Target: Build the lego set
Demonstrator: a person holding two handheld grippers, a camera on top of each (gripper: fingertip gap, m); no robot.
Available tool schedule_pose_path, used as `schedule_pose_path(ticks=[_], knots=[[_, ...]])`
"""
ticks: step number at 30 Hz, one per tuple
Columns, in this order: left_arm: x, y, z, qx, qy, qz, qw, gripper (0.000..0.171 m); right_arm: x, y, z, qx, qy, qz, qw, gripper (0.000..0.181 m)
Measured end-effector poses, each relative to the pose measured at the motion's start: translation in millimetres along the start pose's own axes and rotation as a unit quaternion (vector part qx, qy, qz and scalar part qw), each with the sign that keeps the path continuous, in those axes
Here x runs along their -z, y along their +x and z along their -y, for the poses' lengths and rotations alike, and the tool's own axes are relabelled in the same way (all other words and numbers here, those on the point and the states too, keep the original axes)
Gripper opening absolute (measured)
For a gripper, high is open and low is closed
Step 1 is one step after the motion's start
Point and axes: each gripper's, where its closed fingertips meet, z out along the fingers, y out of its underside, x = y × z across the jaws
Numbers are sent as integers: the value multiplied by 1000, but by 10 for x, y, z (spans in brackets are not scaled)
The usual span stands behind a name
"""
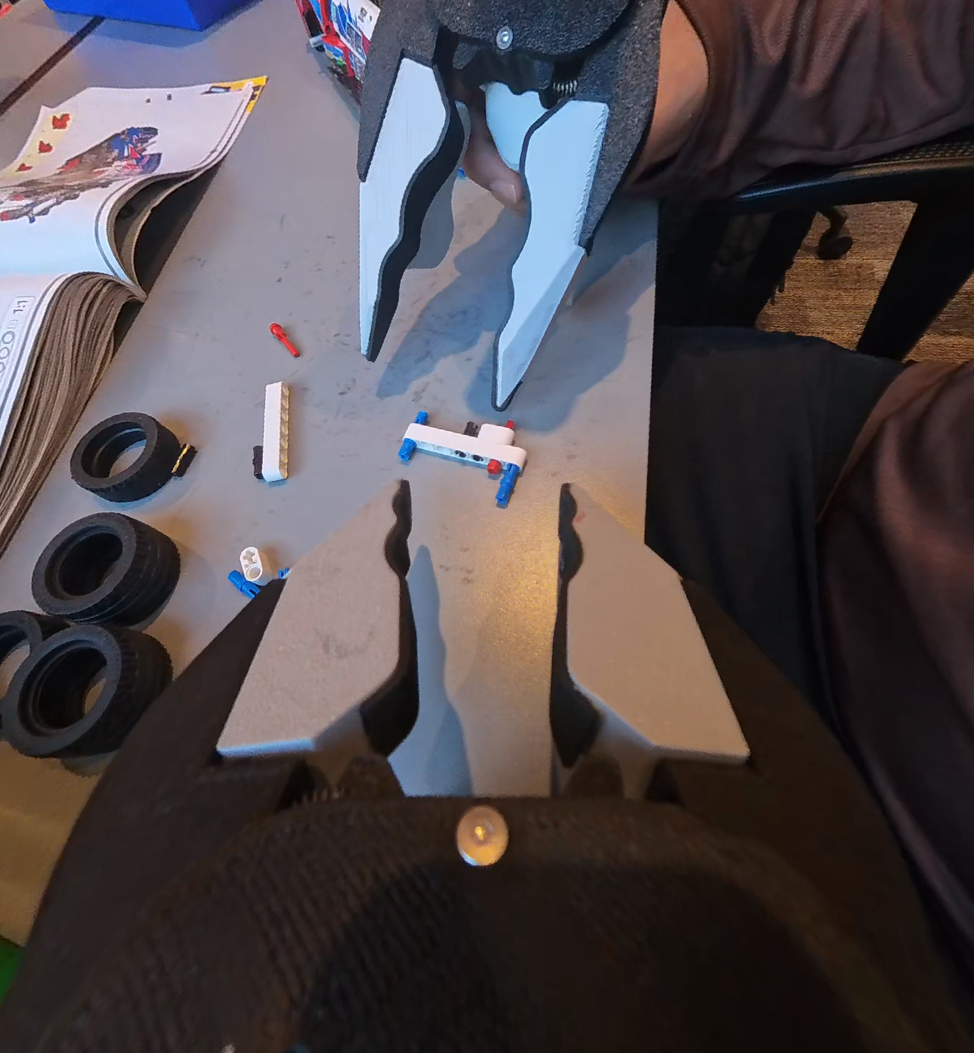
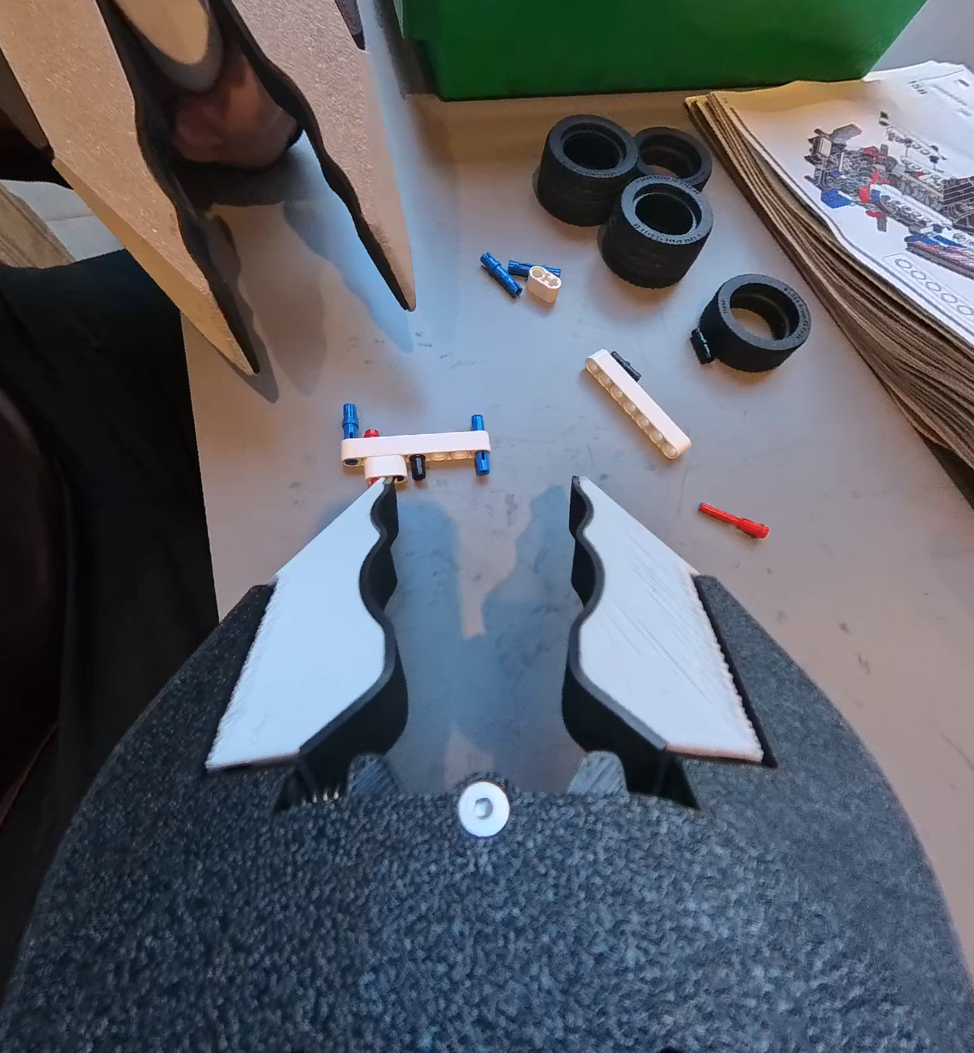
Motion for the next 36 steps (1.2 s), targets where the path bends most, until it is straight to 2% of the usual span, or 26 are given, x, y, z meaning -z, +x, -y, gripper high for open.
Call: schedule_pose_path(ticks=[7,14,25,36], knots=[[20,-20,24,-2,10,11,1000,42,-3,-8,-5,2,-2,2,1000,60],[11,-23,11,1,5,9,1000,42,-3,-25,-6,6,-2,6,1000,60],[-89,46,-110,-21,-45,-1,999,40,-12,-93,-21,21,-8,22,1000,60],[-90,46,-109,-21,-45,-1,999,39,-27,-118,-42,27,-16,28,999,59]])
